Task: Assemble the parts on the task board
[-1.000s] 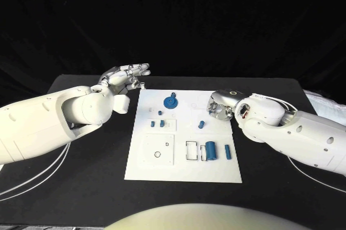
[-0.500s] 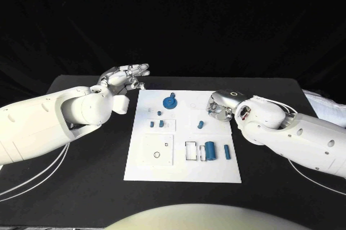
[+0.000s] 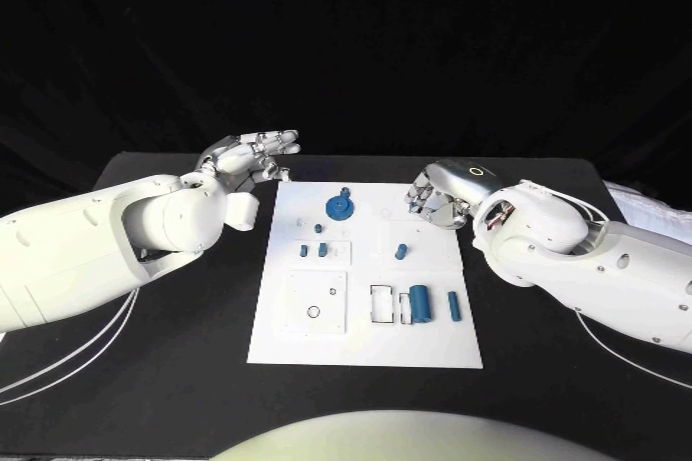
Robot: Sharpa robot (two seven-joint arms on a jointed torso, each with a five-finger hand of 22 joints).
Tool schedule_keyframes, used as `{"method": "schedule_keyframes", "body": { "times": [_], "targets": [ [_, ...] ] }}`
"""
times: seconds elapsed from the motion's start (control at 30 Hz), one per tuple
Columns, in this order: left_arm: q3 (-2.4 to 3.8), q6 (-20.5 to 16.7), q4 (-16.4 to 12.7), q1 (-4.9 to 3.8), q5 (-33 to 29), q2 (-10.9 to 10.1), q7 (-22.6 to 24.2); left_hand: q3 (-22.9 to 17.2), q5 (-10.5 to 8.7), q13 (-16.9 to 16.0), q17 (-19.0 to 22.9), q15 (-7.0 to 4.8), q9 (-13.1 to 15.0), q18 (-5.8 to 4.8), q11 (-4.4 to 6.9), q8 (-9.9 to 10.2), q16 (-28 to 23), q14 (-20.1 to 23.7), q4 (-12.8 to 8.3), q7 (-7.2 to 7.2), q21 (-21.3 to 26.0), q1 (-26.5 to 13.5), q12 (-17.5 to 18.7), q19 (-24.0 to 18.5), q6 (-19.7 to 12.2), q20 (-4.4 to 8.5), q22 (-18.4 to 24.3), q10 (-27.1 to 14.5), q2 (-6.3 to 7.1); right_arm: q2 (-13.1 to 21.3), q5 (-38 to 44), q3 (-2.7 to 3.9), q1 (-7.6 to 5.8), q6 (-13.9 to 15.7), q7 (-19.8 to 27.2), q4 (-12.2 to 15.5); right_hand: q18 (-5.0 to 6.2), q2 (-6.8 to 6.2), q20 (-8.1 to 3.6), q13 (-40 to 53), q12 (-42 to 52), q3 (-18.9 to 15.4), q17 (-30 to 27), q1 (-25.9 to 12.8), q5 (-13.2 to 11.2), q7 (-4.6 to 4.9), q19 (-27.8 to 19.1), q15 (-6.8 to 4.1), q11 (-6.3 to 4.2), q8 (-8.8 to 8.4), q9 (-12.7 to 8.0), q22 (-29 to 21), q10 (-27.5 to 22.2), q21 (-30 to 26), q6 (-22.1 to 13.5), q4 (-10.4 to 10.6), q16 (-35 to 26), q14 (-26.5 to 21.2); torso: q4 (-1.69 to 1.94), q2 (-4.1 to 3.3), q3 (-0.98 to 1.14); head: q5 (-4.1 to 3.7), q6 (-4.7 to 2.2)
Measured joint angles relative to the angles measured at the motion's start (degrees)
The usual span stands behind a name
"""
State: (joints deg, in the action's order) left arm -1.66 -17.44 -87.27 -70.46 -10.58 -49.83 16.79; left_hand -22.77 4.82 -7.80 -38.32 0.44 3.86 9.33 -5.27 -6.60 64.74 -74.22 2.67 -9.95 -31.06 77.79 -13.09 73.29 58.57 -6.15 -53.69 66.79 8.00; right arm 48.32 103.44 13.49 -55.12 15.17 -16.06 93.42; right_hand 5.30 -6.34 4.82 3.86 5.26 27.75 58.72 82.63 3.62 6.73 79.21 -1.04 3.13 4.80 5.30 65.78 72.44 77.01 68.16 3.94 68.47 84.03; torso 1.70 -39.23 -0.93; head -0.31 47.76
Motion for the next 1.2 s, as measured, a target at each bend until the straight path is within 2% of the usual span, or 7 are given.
{"method": "schedule_keyframes", "body": {
  "times": [0.2, 0.37, 0.47, 0.67, 0.8, 0.93, 1.2],
  "targets": [
    [0.00, 0.0, 0.0, 0.00, 0.0, 0.0, -0.1, 0.0, 0.00, 0.0, 0.0, 0.00, 0.0, 0.00, -0.03, 0.0, 0.0, 0.0, 0.0, 0.06, 0.0, 0.0, 0.0, 0.0, -0.1, 0.00, 0.0, -0.2, 0.00, -0.4, -1.7, 0.11, 0.79, 0.2, 0.1, 3.9, 0.00, 0.00, 0.00, -0.1, 0.0, 0.3, 0.0, 0.0, -0.1, 0.00, 0.0, 0.00, 0.00, 0.00, 0.0, 0.0, 0.0, 0.0, 0.0, -0.3, 0.0, 0.0, 0.07, -0.02, -0.03, 0.59, -0.03],
    [0.00, 0.0, -0.2, 0.00, 0.0, 0.2, -0.1, 0.0, 0.00, 0.0, 0.0, 0.00, 0.0, 0.00, -0.03, 0.0, 0.0, 0.0, 0.0, 0.06, 0.0, 0.0, 0.0, 0.0, -0.1, 0.00, 0.1, -0.2, 0.00, -2.1, -3.3, -0.03, 3.62, 0.0, 0.6, 7.6, 0.00, -0.01, 0.00, -0.1, -0.4, 0.3, -0.2, 0.0, -0.1, 0.01, 0.0, 0.00, 0.01, 0.00, 0.0, -0.2, 0.0, 0.0, 0.0, -0.3, 0.0, 0.0, 0.16, -0.02, -0.07, 1.53, 0.21],
    [0.00, 0.1, -0.4, 0.00, 0.0, 0.2, -0.1, 0.0, 0.00, 0.0, 0.0, 0.01, 0.0, 0.00, -0.03, 0.0, 0.0, 0.0, 0.0, 0.06, 0.0, 0.0, 0.0, 0.0, -0.1, 0.00, 0.1, -0.2, 0.00, -3.6, -4.1, -0.21, 5.14, -0.1, 1.0, 8.4, 0.00, -0.01, 0.00, -0.1, -0.7, 0.4, -0.2, 0.0, -0.1, 0.01, 0.0, 0.00, 0.01, 0.00, 0.0, -0.3, 0.0, 0.0, 0.0, -0.4, 0.0, 0.0, 0.17, -0.02, -0.07, 2.19, 0.44],
    [0.00, 0.1, -0.5, 0.01, 0.1, 0.6, -0.1, 0.0, 0.00, 0.0, 0.0, 0.01, 0.0, 0.00, -0.04, 0.0, 0.0, 0.0, 0.0, 0.06, 0.0, 0.0, 0.0, 0.0, -0.1, 0.00, 0.1, -0.1, 0.00, -6.5, -5.2, -1.18, 7.61, -0.5, 2.1, 8.1, 0.00, 0.00, 0.00, -0.1, -0.7, 0.6, -0.4, 0.0, -0.2, 0.01, 0.0, 0.00, 0.02, -0.02, 0.0, -0.5, 0.0, 0.0, 0.0, -0.6, 0.0, 0.0, 0.18, -0.02, -0.18, 3.06, 0.90],
    [0.00, 0.1, -0.5, 0.01, 0.1, 0.9, -0.1, 0.0, 0.00, 0.0, 0.0, 0.01, 0.0, -0.01, -0.04, 0.0, 0.0, 0.0, 0.0, 0.06, 0.0, 0.0, 0.0, 0.0, -0.1, 0.00, 0.1, -0.1, 0.00, -8.2, -5.5, -1.76, 8.60, -1.0, 2.8, 7.1, -0.01, 0.23, 0.00, -0.2, -0.9, 0.6, -0.5, -0.2, 0.0, -0.06, 0.0, 0.01, 0.07, -0.08, 0.0, -0.5, 0.0, 0.0, -0.1, -0.6, 0.0, 0.0, 0.21, -0.07, -0.18, 3.48, 1.13],
    [-0.02, 0.2, -0.5, 0.02, 0.1, 1.3, -0.1, 0.2, 0.00, -0.1, 0.1, 0.19, 0.0, 0.00, -0.04, 0.0, 0.0, 0.2, 0.2, 0.06, 0.0, 0.0, -0.4, 0.0, -0.1, 0.00, 0.1, -0.2, 0.00, -9.4, -5.6, -2.27, 9.20, -1.4, 3.3, 5.8, -0.01, 0.30, 0.00, -0.2, -0.9, 0.8, -0.6, -0.3, 0.1, 0.10, 0.0, 0.01, 0.28, -0.31, 0.0, -0.6, -0.2, 0.0, -0.3, -0.8, 0.0, 0.0, 0.21, -0.07, -0.18, 3.85, 1.38],
    [-0.02, 0.4, -0.6, 0.02, 0.1, 1.4, -0.2, 0.2, 0.00, -0.1, 0.1, 0.19, 0.0, 0.00, -0.04, 0.0, 0.0, 0.2, 0.2, 0.07, 0.0, 0.0, -0.4, 0.0, -0.1, 0.00, 0.1, -0.2, 0.00, -10.5, -5.4, -2.64, 9.50, -2.1, 3.8, 3.9, -0.01, 0.30, 0.00, -0.2, -1.0, 0.8, -0.6, -0.3, 0.1, 0.10, 0.0, 0.01, 0.28, -0.46, 0.0, -0.6, -0.2, 0.0, -0.3, -0.8, 0.0, 0.0, 0.12, -0.07, -0.14, 4.33, 1.80]
  ]
}}
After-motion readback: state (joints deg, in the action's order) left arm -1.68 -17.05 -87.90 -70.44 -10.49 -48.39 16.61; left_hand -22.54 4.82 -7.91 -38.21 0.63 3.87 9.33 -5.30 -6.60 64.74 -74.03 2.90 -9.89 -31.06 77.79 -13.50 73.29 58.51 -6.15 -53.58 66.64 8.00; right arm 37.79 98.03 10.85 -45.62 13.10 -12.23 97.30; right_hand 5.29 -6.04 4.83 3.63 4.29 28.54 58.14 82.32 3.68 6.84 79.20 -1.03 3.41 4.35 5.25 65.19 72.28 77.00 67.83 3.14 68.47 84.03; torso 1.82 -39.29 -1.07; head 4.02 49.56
